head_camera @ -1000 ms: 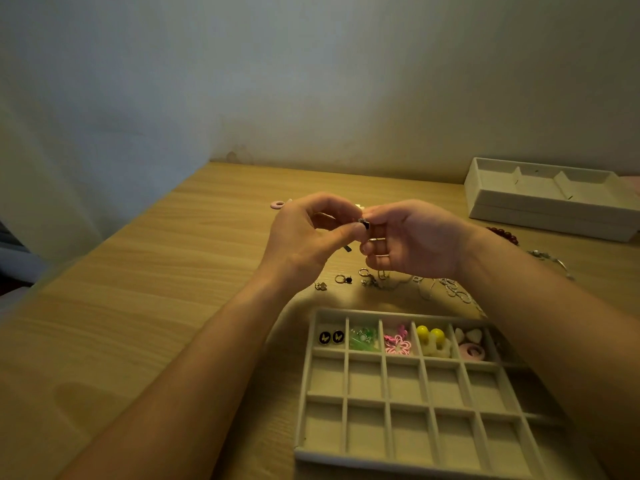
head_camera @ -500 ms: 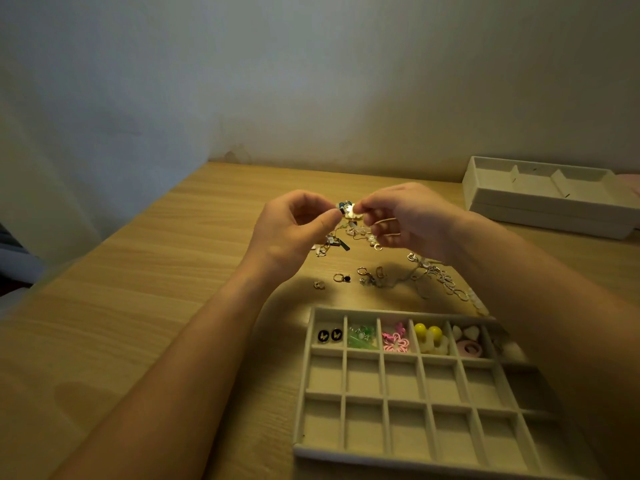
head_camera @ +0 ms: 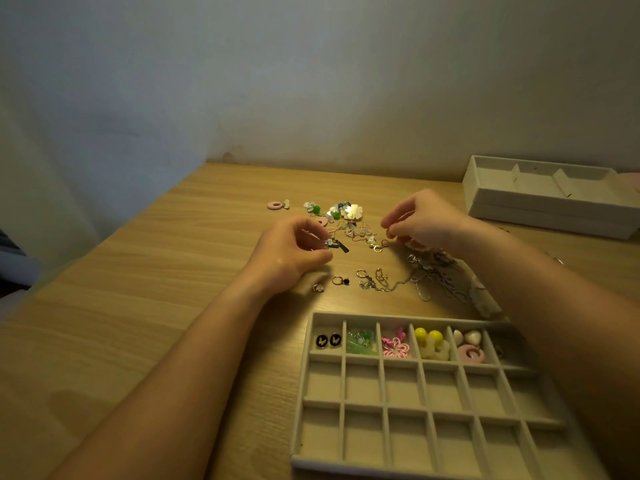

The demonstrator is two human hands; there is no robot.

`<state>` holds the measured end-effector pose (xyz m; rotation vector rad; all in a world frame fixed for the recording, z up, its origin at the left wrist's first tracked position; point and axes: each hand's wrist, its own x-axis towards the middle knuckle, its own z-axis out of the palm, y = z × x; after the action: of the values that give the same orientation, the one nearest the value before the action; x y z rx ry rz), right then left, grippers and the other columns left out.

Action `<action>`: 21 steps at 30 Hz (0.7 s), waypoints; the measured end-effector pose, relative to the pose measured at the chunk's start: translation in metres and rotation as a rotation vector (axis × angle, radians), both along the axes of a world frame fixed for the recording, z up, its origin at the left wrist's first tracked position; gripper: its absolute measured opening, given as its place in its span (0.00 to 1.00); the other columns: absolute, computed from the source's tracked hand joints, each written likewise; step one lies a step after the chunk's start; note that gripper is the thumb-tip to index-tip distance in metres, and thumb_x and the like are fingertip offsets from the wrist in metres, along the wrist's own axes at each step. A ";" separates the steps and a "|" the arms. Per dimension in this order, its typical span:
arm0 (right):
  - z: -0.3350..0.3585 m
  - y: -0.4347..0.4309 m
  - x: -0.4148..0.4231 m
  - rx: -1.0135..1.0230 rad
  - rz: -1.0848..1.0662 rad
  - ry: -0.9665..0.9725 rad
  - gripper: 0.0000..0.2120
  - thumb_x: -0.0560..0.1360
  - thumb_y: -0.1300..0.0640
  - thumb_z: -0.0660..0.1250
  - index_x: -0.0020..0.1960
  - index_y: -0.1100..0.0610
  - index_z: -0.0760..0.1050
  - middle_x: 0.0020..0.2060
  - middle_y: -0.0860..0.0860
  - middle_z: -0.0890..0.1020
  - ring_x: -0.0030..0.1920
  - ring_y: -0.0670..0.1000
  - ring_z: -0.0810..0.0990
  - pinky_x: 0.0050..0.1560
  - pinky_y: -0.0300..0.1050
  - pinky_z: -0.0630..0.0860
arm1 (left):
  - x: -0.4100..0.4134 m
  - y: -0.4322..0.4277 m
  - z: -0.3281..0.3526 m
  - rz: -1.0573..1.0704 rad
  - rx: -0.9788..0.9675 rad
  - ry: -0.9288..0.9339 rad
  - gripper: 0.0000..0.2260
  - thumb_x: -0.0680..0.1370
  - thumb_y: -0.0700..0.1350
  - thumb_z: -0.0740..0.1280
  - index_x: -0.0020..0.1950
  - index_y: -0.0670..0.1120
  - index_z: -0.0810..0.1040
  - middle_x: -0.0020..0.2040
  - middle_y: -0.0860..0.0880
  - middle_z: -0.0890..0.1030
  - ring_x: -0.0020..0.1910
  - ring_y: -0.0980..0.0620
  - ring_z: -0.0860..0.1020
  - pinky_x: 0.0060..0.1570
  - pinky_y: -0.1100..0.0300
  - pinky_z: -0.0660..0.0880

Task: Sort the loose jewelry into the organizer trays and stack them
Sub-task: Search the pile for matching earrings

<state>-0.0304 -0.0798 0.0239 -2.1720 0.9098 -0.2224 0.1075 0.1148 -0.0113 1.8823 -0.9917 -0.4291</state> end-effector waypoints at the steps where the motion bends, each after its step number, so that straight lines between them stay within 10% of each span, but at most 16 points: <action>1: -0.002 -0.001 0.001 -0.028 0.038 0.021 0.07 0.78 0.63 0.70 0.49 0.53 0.83 0.47 0.52 0.85 0.46 0.48 0.82 0.41 0.42 0.77 | -0.002 -0.002 0.000 -0.013 0.025 -0.031 0.10 0.72 0.41 0.78 0.48 0.52 0.81 0.46 0.52 0.85 0.47 0.55 0.83 0.52 0.55 0.81; 5: -0.006 0.000 0.007 -0.176 0.174 0.090 0.08 0.78 0.60 0.71 0.56 0.52 0.83 0.49 0.48 0.84 0.51 0.47 0.81 0.52 0.43 0.79 | -0.010 -0.009 0.002 -0.037 0.120 -0.182 0.06 0.73 0.46 0.77 0.46 0.55 0.84 0.45 0.56 0.83 0.46 0.60 0.79 0.48 0.60 0.79; 15: 0.004 -0.020 0.006 -0.237 0.256 0.131 0.16 0.78 0.68 0.66 0.46 0.48 0.84 0.45 0.45 0.83 0.48 0.43 0.80 0.41 0.35 0.74 | 0.001 -0.012 0.004 -0.024 0.028 -0.112 0.08 0.76 0.43 0.74 0.52 0.53 0.83 0.47 0.55 0.84 0.46 0.60 0.82 0.47 0.66 0.78; 21: 0.013 -0.040 -0.019 -0.174 0.291 0.178 0.05 0.74 0.61 0.75 0.49 0.52 0.84 0.45 0.47 0.85 0.46 0.46 0.83 0.45 0.38 0.78 | 0.004 -0.014 0.005 0.099 -0.076 -0.095 0.04 0.76 0.41 0.73 0.49 0.49 0.84 0.44 0.54 0.84 0.44 0.57 0.81 0.43 0.70 0.75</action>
<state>-0.0491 -0.1201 0.0364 -2.4852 0.6775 0.0365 0.1114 0.1005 -0.0063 1.8881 -0.9585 -0.2419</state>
